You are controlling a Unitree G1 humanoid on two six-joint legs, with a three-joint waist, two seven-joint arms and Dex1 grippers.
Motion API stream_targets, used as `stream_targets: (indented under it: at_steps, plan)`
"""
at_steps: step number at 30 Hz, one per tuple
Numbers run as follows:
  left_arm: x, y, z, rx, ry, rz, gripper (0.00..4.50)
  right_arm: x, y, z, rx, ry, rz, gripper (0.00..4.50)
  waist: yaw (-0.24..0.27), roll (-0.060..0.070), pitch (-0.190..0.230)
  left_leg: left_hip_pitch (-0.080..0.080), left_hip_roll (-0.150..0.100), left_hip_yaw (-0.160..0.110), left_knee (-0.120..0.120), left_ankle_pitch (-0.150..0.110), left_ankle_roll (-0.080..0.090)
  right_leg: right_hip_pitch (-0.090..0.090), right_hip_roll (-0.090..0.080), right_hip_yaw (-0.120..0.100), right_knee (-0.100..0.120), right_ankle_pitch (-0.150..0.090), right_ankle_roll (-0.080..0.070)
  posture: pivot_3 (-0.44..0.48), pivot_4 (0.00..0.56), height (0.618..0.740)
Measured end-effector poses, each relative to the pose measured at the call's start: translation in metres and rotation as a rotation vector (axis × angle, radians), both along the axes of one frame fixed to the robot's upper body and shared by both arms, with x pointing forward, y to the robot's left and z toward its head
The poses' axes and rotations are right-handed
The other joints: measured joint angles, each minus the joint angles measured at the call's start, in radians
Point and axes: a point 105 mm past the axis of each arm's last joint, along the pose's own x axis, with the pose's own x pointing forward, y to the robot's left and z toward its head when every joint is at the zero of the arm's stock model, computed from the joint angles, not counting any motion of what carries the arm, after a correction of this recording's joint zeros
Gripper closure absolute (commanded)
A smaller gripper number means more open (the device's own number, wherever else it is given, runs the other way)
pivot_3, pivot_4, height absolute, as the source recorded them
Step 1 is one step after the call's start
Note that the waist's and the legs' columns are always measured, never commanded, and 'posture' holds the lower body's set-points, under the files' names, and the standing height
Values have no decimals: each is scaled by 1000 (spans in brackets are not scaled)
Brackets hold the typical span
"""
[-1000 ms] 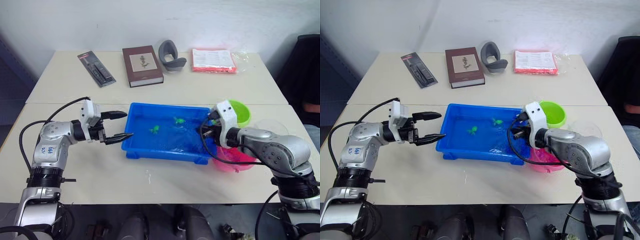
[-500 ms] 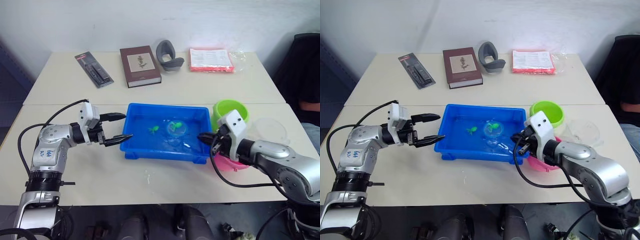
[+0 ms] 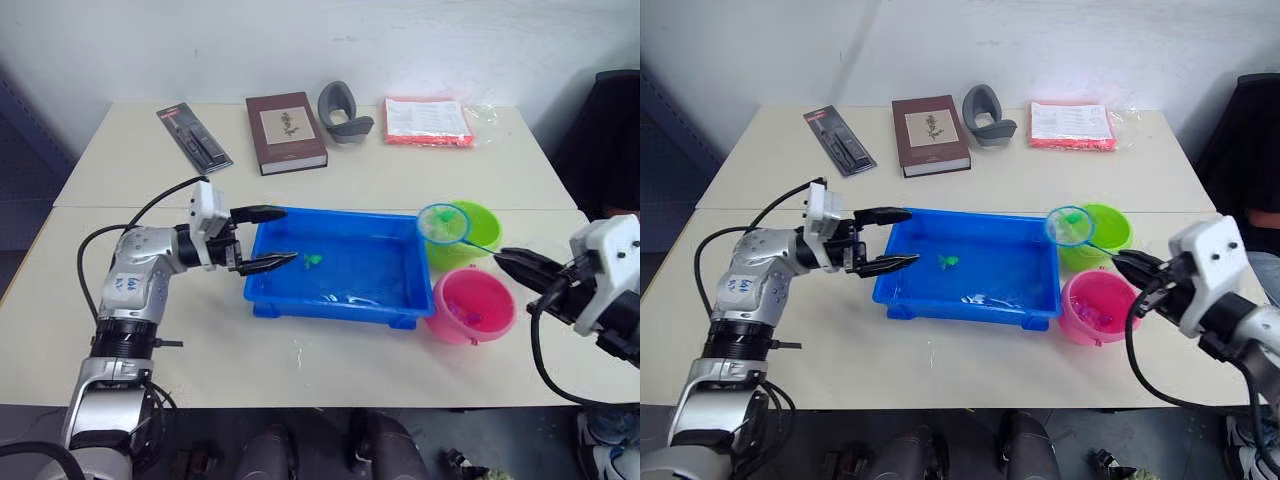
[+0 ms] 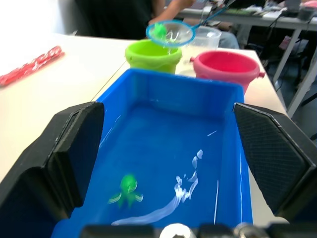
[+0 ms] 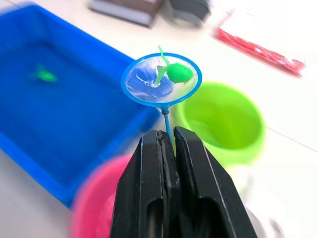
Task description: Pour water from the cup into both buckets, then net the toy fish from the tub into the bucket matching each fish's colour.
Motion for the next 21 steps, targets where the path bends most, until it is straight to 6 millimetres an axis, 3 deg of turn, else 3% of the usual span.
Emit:
stream_targets:
  at_steps: [3, 6, 13, 18, 19, 21]
  plan:
    - [-1, -10, -2, -7, 6, -32, 27, 9, -30, 1, -82, -70, -104, 4500, -1, 0, 0, 0, 0, 1, 0, 0, 0, 0, 0, 1, 0, 0, 0, 0, 150, 740]
    - [-1, -12, -3, -8, 10, -36, 27, 16, -41, -4, -188, -87, -142, 4500, -3, 0, 0, 1, 1, 1, 0, 0, 0, 0, 1, 1, 0, 0, 0, 0, 150, 740]
    - [-1, -15, -4, -11, 11, -44, 27, 28, -41, -8, -358, -168, -146, 4500, -2, 0, 0, 1, 1, 1, 0, 0, -1, 0, 1, 1, 0, 0, 0, 0, 150, 740]
    - [-1, -14, -4, -9, 10, -42, 27, 32, -46, -13, -756, -242, -78, 4500, 1, 0, 0, 0, 1, 1, 0, 0, -1, 0, 0, 0, 0, 0, 0, 0, 150, 740]
    - [-1, -14, -4, -9, 10, -42, 27, 32, -46, -13, -768, -243, -75, 4500, 0, 0, 0, 0, 1, 1, 0, 0, -1, 0, 0, 0, 0, 0, 0, 0, 150, 740]
    - [-1, -15, -4, -10, 7, -41, 27, 32, -49, -21, -1004, -286, -5, 4500, -2, 1, 0, 1, 2, 1, 0, 1, -1, 0, 0, 1, 0, 0, 0, 0, 150, 740]
